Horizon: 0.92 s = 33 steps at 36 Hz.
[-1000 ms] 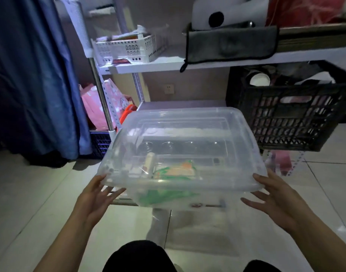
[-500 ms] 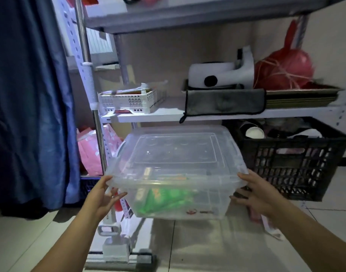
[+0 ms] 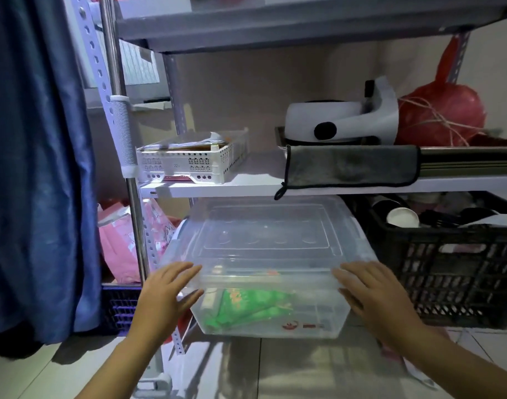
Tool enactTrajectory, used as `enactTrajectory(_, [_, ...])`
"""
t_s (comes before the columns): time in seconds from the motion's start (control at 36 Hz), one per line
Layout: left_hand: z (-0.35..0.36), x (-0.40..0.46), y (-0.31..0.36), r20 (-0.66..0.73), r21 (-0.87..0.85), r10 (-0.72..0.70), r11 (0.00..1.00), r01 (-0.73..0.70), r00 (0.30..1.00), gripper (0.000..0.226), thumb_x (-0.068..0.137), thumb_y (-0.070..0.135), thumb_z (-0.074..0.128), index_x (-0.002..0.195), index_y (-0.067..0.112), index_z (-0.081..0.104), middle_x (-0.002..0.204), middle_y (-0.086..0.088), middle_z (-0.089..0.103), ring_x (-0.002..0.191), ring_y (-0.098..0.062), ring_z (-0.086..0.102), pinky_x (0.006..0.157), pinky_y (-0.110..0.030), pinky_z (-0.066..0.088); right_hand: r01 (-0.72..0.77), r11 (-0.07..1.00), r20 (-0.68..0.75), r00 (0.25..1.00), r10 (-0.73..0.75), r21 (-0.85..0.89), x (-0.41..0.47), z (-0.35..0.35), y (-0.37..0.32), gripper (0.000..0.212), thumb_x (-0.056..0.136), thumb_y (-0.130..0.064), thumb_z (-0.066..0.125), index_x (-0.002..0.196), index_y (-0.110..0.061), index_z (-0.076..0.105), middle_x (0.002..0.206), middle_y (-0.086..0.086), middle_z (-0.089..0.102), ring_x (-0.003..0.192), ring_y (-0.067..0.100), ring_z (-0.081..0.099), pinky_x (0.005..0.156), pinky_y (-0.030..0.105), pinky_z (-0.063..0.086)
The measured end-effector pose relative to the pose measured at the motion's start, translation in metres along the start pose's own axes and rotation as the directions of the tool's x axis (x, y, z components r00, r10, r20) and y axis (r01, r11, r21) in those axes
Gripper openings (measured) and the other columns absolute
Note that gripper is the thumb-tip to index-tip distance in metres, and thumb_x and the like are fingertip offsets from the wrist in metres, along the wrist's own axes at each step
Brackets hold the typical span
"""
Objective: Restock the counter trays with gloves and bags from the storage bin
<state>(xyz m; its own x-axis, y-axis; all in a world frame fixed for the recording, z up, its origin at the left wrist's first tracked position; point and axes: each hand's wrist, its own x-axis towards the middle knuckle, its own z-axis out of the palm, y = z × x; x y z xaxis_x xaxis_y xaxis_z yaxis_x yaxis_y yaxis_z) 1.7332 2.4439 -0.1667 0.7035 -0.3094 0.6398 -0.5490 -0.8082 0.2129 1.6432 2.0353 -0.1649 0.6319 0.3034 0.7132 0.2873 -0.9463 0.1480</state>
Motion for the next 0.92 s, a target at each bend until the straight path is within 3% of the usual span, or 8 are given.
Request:
enactTrajectory(0.08, [0.000,0.022,0.000,0.033,0.112,0.063,0.992,-0.067,0.997,0.072,0.094,0.067,0.029,0.116,0.017,0.075,0.114,-0.003,0.073,0.101,-0.029,0.069,0.083,-0.045,0.058,-0.009,0.999,0.008,1.000,0.009,-0.036,0.018,0.010,0.005,0.035,0.091,-0.026,0.051,0.110,-0.007,0.074,0.106,0.012,0.072,0.092,0.035,0.068,0.082,0.047,0.055])
enactTrajectory(0.19, [0.002,0.058,-0.008,-0.005,0.203,0.070,0.977,-0.068,0.998,0.039,0.085,0.043,0.065,0.114,0.018,0.076,0.112,-0.004,0.075,0.097,-0.029,0.072,0.075,-0.045,0.059,-0.046,0.995,-0.012,0.999,0.045,-0.090,0.046,0.023,0.017,0.028,0.088,-0.013,0.067,0.116,-0.006,0.072,0.109,0.014,0.072,0.096,0.036,0.069,0.085,0.051,0.056])
enactTrajectory(0.25, [0.006,0.078,-0.010,-0.017,0.198,0.066,0.978,-0.061,0.998,0.040,0.074,0.025,0.086,0.112,0.016,0.077,0.109,-0.006,0.076,0.095,-0.031,0.073,0.071,-0.045,0.058,-0.078,0.993,-0.007,0.997,0.078,-0.088,0.062,0.027,0.023,0.039,0.079,-0.005,0.080,0.117,-0.006,0.071,0.109,0.015,0.073,0.096,0.036,0.070,0.085,0.051,0.056])
enactTrajectory(0.33, [0.014,0.107,-0.010,-0.041,0.205,0.090,0.975,-0.080,0.995,0.042,0.069,0.018,0.090,0.109,0.013,0.078,0.106,-0.007,0.076,0.091,-0.030,0.073,0.066,-0.040,0.058,-0.173,0.980,0.031,0.984,0.177,-0.101,0.086,0.033,0.029,0.047,0.073,-0.002,0.083,0.117,-0.006,0.071,0.109,0.015,0.073,0.098,0.037,0.069,0.086,0.049,0.055])
enactTrajectory(0.61, [0.062,0.130,-0.019,0.067,0.193,-0.008,0.981,-0.006,0.998,0.041,0.075,0.016,0.086,0.114,0.010,0.075,0.111,-0.012,0.074,0.101,-0.035,0.069,0.065,-0.041,0.057,-0.325,0.933,0.284,0.890,0.358,-0.157,0.100,0.070,0.036,0.056,0.091,0.000,0.055,0.145,-0.008,0.046,0.143,0.013,0.053,0.129,0.036,0.045,0.107,0.044,0.036])
enactTrajectory(0.69, [0.068,0.130,-0.018,0.049,0.193,-0.059,0.980,0.049,0.997,0.043,0.085,0.020,0.077,0.126,0.011,0.068,0.126,-0.011,0.068,0.118,-0.033,0.062,0.078,-0.043,0.055,-0.325,0.924,0.327,0.867,0.377,-0.203,0.095,0.075,0.037,0.060,0.097,-0.008,0.047,0.154,-0.014,0.028,0.156,0.009,0.036,0.143,0.032,0.030,0.115,0.041,0.025])
enactTrajectory(0.81, [0.067,0.124,-0.010,0.183,0.275,-0.130,0.958,0.076,0.974,0.064,0.092,0.035,0.066,0.149,0.018,0.043,0.153,-0.010,0.044,0.143,-0.032,0.037,0.110,-0.045,0.037,-0.345,0.910,0.443,0.795,0.414,-0.232,0.082,0.066,0.037,0.071,0.101,-0.022,0.043,0.158,-0.027,0.002,0.167,0.003,0.006,0.153,0.026,0.003,0.121,0.047,0.012])
enactTrajectory(0.92, [0.045,0.113,0.009,0.228,0.351,-0.147,0.935,0.060,0.963,0.074,0.094,0.053,0.055,0.156,0.025,0.027,0.161,-0.011,0.028,0.149,-0.032,0.023,0.119,-0.050,0.020,-0.358,0.913,0.520,0.752,0.406,-0.194,0.071,0.032,0.031,0.072,0.100,-0.037,0.044,0.157,-0.034,-0.001,0.167,-0.001,-0.001,0.153,0.023,-0.005,0.120,0.054,0.006])
